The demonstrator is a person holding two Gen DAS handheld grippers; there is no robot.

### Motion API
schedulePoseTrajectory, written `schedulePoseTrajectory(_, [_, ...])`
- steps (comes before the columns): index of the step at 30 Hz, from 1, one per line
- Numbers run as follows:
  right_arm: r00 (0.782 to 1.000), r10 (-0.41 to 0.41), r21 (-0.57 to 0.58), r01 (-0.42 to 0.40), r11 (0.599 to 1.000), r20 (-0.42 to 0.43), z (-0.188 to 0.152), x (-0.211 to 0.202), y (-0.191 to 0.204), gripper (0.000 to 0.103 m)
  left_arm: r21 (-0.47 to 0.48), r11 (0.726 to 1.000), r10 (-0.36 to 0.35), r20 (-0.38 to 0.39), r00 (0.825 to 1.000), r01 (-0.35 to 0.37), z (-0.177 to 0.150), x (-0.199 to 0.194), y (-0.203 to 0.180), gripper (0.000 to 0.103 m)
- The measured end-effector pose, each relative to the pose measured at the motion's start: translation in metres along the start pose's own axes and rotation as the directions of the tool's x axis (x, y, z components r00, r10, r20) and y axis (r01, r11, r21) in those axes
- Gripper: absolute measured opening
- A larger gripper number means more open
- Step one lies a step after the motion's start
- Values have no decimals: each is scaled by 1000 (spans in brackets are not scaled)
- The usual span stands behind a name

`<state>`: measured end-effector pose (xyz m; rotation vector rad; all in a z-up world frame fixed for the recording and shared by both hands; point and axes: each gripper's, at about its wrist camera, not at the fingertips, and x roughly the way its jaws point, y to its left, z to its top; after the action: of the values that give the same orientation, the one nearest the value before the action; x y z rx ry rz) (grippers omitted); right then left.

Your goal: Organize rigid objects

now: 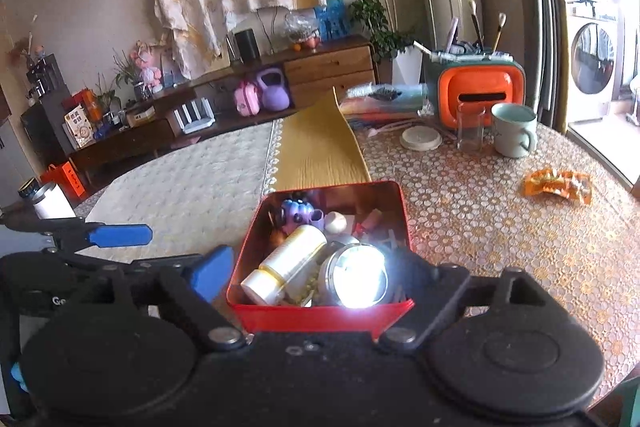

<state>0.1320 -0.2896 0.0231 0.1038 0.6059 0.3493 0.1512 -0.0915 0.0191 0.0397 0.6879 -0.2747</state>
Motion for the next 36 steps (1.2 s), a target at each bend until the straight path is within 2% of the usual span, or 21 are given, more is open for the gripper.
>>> schedulePoseTrajectory(5, [998, -8, -16, 9, 1000, 54, -7, -13, 3, 103, -15, 1000, -9, 7, 1000, 9, -7, -4, -2, 84])
schedulePoseTrajectory(8, [997, -10, -17, 11, 1000, 71, -13, -16, 2, 103, -25, 1000, 2, 9, 1000, -2, -12, -5, -3, 95])
schedulePoseTrajectory(9, [997, -13, -16, 14, 1000, 72, -15, -17, 2, 103, -30, 1000, -2, 10, 1000, 3, -13, -5, -3, 102])
schedulePoseTrajectory(10, [997, -20, -12, 21, 1000, 74, -17, -18, 2, 103, -41, 999, -9, 14, 1000, 10, -15, -6, -2, 103])
schedulePoseTrajectory(12, [997, -21, 3, 20, 1000, 78, -19, -19, 1, 103, -49, 999, -14, 18, 1000, 15, -18, -6, -1, 103])
schedulePoseTrajectory(17, [996, -45, 8, 45, 999, 75, -25, -20, -1, 103, -12, 999, 36, 22, 999, -35, -23, -7, -7, 103])
schedulePoseTrajectory(26, [996, -62, -9, 63, 998, 57, -36, -21, 3, 103, -63, 998, 10, 5, 1000, -9, -25, -9, -3, 103])
schedulePoseTrajectory(36, [997, -64, -3, 64, 998, 50, -37, -20, 1, 103, -65, 997, 31, 11, 999, -30, -26, -10, -4, 103])
